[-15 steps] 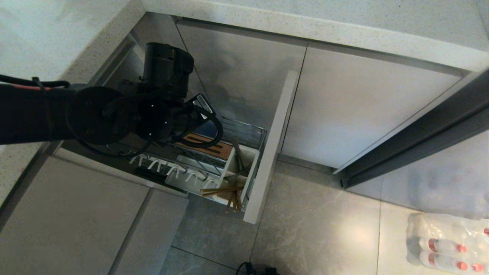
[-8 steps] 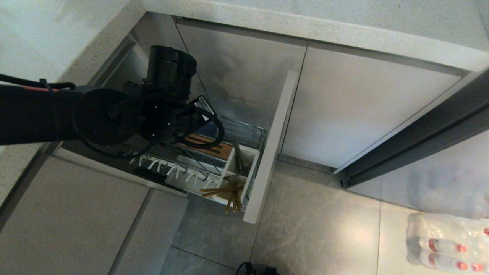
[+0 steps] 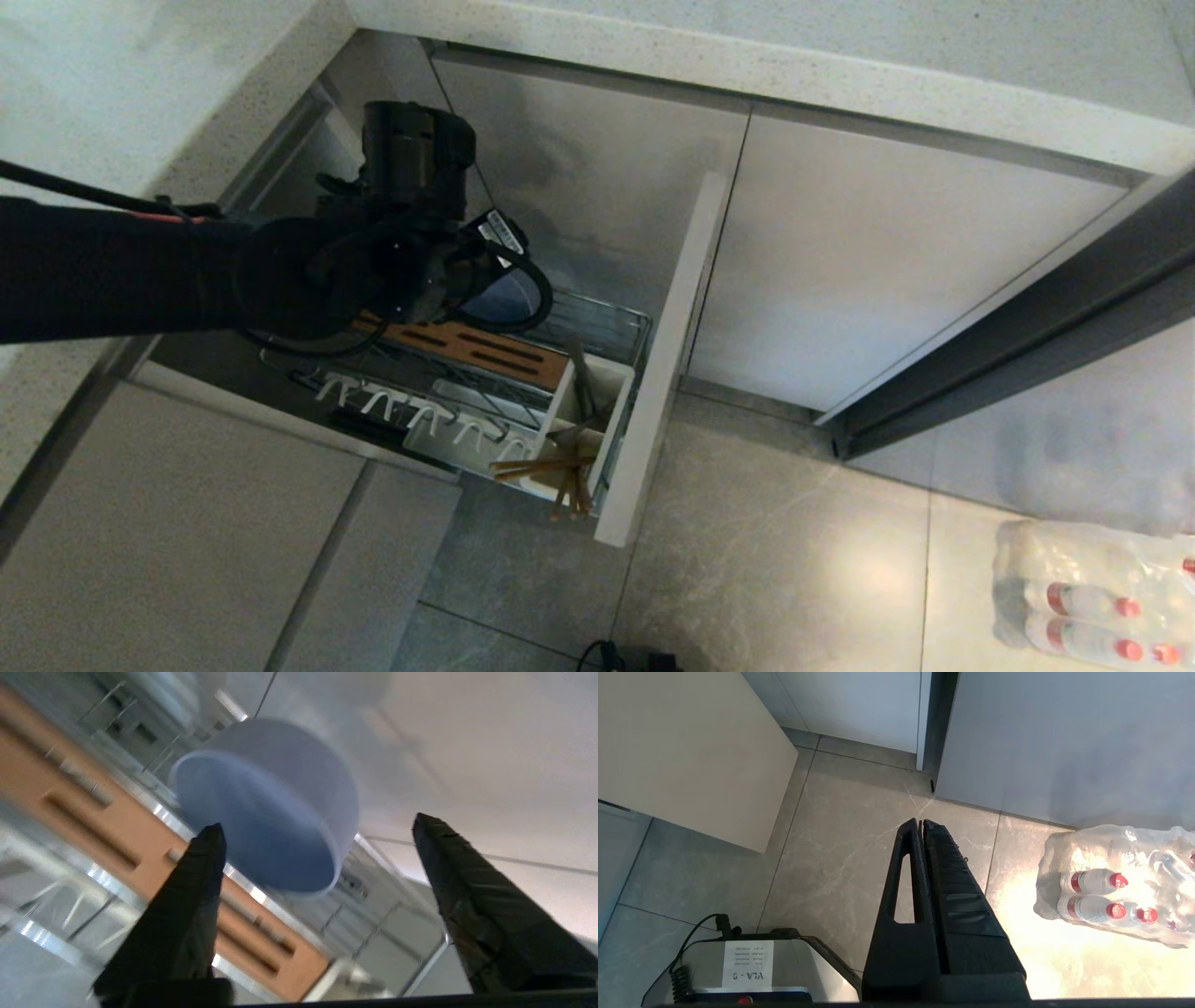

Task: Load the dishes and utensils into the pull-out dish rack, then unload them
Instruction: Take the bowl out of the cupboard

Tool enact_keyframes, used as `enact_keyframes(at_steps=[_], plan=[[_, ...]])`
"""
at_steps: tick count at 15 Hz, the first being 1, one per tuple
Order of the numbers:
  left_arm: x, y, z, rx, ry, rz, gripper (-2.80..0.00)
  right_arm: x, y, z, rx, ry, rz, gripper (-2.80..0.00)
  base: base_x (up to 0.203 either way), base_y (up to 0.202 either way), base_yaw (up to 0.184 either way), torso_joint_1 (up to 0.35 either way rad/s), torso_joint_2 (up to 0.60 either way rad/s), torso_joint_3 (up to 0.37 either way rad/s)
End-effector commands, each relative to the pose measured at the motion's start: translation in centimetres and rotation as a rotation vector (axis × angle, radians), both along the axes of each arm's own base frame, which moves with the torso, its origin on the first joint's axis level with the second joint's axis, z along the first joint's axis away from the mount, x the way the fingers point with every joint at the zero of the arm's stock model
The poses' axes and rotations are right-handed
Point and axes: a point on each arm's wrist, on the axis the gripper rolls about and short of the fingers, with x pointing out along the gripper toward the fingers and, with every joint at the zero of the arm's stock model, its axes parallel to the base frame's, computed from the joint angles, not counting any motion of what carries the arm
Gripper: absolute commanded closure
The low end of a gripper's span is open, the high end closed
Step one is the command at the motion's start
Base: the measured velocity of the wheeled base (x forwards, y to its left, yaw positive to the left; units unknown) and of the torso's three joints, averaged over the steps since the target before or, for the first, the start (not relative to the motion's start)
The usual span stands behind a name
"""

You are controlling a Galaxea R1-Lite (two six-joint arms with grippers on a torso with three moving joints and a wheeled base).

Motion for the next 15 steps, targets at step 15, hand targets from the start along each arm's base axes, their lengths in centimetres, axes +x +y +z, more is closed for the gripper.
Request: enact_keyframes(at_steps=[15], plan=[[5.0,-1.7,-3.0,0.020,0.016,0.024,-2.80,0.0,0.0,0.0,0.000,0.001,0.000,0.00,0.000,0.000,0.000,0.000,0.00,0.000]])
